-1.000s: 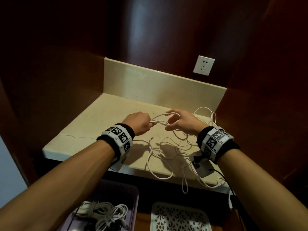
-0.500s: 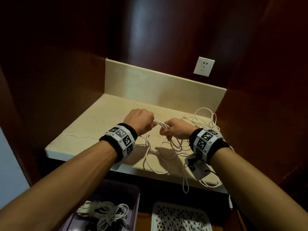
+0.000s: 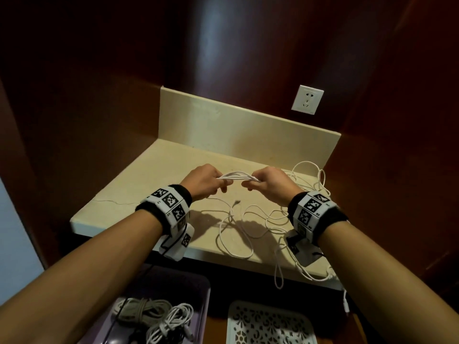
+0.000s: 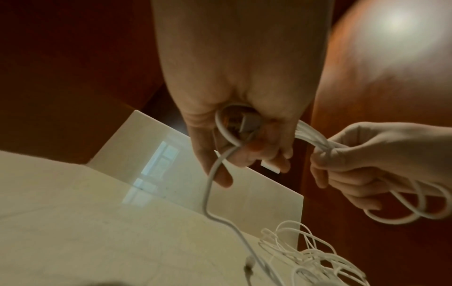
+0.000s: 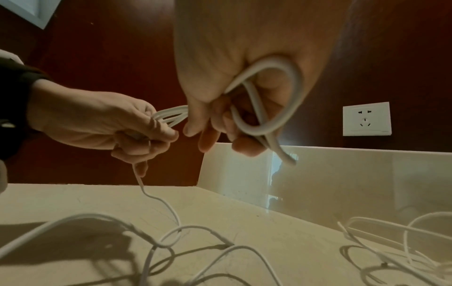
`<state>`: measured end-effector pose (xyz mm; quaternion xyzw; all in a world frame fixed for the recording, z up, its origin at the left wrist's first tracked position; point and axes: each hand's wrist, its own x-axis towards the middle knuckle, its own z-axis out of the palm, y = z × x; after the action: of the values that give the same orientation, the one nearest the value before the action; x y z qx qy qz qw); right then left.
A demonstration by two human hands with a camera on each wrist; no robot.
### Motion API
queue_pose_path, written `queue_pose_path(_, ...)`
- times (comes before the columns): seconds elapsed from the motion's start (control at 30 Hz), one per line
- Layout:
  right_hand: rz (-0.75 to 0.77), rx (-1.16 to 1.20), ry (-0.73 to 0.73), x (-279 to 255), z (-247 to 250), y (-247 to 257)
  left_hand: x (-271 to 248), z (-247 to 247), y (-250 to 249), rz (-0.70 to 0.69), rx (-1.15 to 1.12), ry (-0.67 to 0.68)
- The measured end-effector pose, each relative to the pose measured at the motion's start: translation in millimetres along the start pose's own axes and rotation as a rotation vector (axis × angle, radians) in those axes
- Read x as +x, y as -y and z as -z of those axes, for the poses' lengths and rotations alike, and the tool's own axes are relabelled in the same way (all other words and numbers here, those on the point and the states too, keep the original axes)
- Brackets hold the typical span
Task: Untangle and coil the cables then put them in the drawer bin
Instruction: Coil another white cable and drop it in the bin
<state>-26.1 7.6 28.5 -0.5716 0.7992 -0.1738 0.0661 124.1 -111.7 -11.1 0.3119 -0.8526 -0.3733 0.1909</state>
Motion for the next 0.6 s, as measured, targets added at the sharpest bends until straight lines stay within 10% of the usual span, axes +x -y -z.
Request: queue_pose_path(0.6, -0.045, 0.447, 0.301, 30.2, -50.3, 18.8, -13.6, 17.5, 1.6, -0.041, -0.138, -0.176)
